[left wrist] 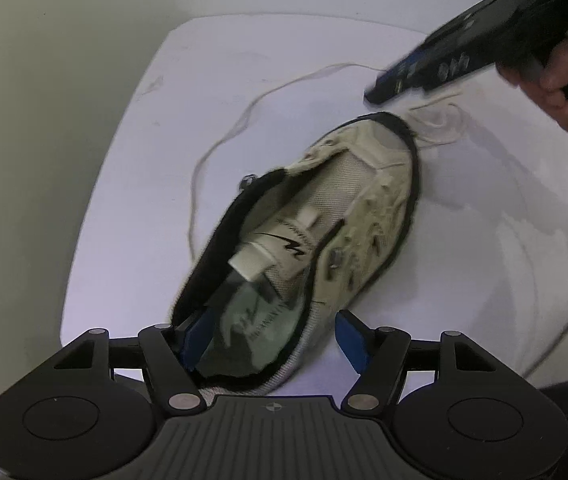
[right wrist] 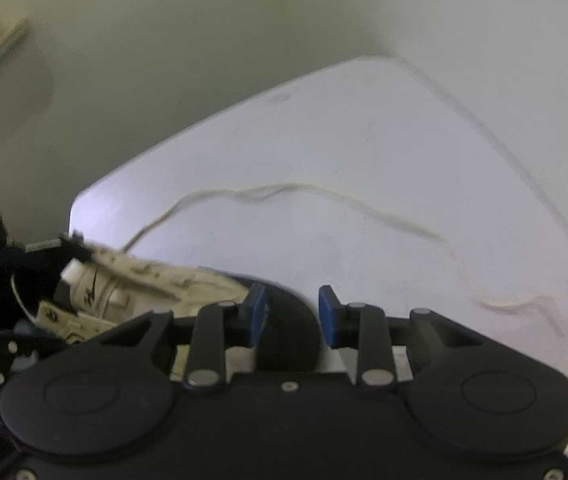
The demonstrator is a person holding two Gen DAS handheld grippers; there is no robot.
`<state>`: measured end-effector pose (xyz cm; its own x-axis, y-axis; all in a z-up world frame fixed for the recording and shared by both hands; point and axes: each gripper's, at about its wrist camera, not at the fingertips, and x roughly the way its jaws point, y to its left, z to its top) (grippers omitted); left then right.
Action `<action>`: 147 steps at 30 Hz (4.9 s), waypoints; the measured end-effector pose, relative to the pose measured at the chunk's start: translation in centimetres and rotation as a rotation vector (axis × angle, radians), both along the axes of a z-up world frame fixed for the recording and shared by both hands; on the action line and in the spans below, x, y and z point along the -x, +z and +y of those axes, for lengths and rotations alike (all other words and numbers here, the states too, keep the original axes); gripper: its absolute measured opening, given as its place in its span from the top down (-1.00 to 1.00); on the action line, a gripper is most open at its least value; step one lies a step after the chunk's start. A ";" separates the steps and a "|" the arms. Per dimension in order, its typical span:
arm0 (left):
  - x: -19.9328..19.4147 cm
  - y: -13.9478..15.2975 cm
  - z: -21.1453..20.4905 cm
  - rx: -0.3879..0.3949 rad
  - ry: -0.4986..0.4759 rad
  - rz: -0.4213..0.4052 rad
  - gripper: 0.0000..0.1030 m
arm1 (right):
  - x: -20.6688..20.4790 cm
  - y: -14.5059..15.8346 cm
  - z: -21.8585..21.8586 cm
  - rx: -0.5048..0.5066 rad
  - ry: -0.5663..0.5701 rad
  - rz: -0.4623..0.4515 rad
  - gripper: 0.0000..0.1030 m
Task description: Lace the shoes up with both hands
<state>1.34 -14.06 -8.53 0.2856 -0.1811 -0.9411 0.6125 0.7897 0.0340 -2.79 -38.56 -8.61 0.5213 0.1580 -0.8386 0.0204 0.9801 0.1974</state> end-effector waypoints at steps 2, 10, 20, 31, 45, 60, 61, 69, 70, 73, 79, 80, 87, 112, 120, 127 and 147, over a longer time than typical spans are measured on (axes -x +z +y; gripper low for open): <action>0.1 1.0 0.0 0.027 -0.002 0.014 -0.33 | 1.6 0.6 -1.9 0.057 -0.005 0.000 0.36; -0.2 4.6 0.2 0.153 0.076 0.025 -0.38 | 5.0 -1.5 -1.5 0.206 0.268 0.091 0.43; -1.1 5.3 -1.2 0.141 0.058 0.016 -0.38 | 3.7 -4.8 3.1 0.209 0.413 0.068 0.80; -1.7 4.5 -2.8 0.097 0.038 0.036 -0.38 | 8.2 -1.4 4.3 0.180 0.389 -0.041 0.95; -0.4 5.1 -2.9 0.160 -0.006 0.026 -0.48 | 10.5 0.2 4.1 0.119 0.107 -0.023 0.73; 1.2 5.5 1.5 0.288 -0.053 0.017 -0.48 | 12.4 3.1 10.6 0.248 0.057 0.055 0.48; 1.4 5.7 1.6 0.297 -0.047 0.013 -0.48 | 12.4 3.1 10.7 0.252 0.065 0.053 0.48; 2.2 4.9 0.0 0.311 0.065 -0.029 -0.48 | 12.1 2.1 8.9 0.323 0.161 -0.028 0.41; 2.2 4.8 -0.3 0.308 0.074 -0.030 -0.48 | 12.1 1.9 8.5 0.322 0.175 -0.038 0.39; 1.9 4.2 -2.1 0.287 0.124 -0.043 -0.48 | 12.2 0.8 7.5 0.303 0.201 -0.046 0.34; 1.1 2.0 -5.1 0.203 0.201 -0.076 -0.48 | 12.6 -2.9 5.5 0.259 0.273 -0.053 0.34; 1.0 1.6 -5.4 0.185 0.208 -0.083 -0.48 | 12.8 -3.5 5.2 0.261 0.287 -0.061 0.33; -0.2 -0.1 -5.7 0.147 0.260 -0.096 -0.48 | 14.3 -5.0 3.1 0.254 0.337 -0.084 0.33; -2.4 -0.4 -4.3 0.282 0.259 -0.174 -0.34 | 8.7 -4.6 4.5 0.224 0.569 -0.229 0.98; -3.2 -2.8 -5.6 0.238 0.219 -0.103 0.17 | 9.3 -1.8 5.3 0.285 0.620 -0.288 0.98; -4.7 -4.0 -6.3 0.251 0.227 -0.060 0.17 | 8.7 -2.3 9.0 0.607 0.829 -0.290 0.98; -4.7 -4.2 -6.5 0.255 0.188 -0.043 0.17 | 8.0 -2.5 13.4 0.786 0.933 -0.239 0.97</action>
